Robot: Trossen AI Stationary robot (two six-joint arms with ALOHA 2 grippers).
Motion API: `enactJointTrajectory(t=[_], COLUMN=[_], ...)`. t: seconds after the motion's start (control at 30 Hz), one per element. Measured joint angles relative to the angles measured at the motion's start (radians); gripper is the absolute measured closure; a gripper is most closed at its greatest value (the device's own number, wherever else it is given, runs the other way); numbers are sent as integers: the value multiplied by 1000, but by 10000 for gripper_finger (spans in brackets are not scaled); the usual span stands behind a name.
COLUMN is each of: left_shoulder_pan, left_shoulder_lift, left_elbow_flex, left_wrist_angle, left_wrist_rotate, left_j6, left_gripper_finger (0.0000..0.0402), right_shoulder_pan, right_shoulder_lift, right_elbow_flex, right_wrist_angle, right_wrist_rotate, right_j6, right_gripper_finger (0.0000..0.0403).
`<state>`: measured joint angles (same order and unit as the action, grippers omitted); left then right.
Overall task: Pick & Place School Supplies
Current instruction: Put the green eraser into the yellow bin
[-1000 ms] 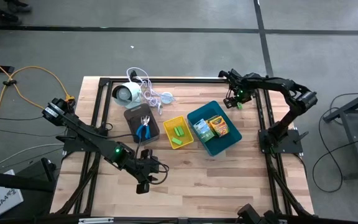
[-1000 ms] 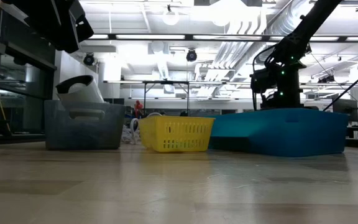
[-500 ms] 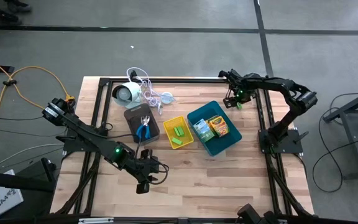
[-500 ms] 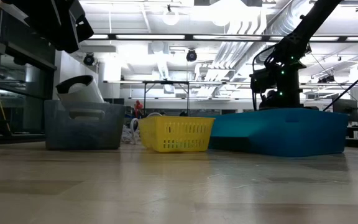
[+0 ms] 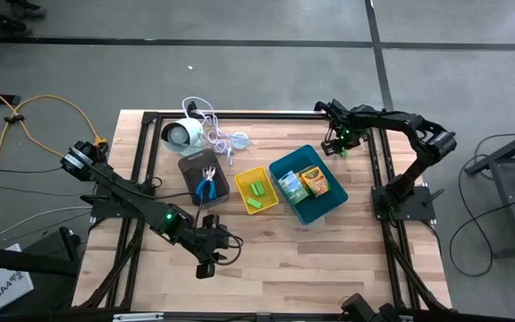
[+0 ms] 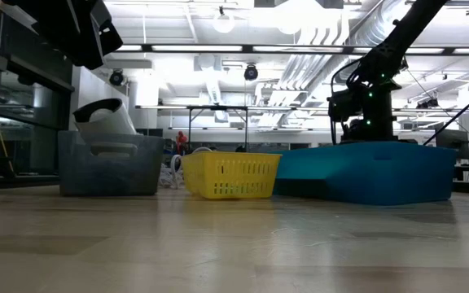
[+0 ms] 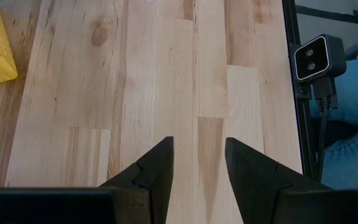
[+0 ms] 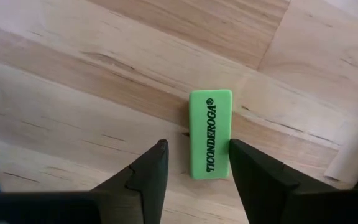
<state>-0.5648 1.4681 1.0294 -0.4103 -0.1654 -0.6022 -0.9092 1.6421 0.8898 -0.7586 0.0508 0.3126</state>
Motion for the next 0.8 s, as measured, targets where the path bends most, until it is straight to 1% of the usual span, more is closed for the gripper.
enactJointTrajectory(t=[0.2,0.43,0.6,0.8], left_shoulder_pan=[0,0,0,0], left_shoulder_lift=[0,0,0,0], left_elbow_flex=[0,0,0,0], left_wrist_angle=[0,0,2,28], left_wrist_rotate=[0,0,0,0], left_j6=[0,0,0,0], left_gripper_finger=[260,260,260,260], right_shoulder_pan=[0,0,-2,-14], right_shoulder_lift=[0,0,0,0], right_elbow_flex=[0,0,0,0], right_wrist_angle=[0,-12,-13,-14], right_wrist_rotate=[0,0,55,40], right_j6=[-6,-92,-137,-158], right_gripper_finger=[241,240,240,240])
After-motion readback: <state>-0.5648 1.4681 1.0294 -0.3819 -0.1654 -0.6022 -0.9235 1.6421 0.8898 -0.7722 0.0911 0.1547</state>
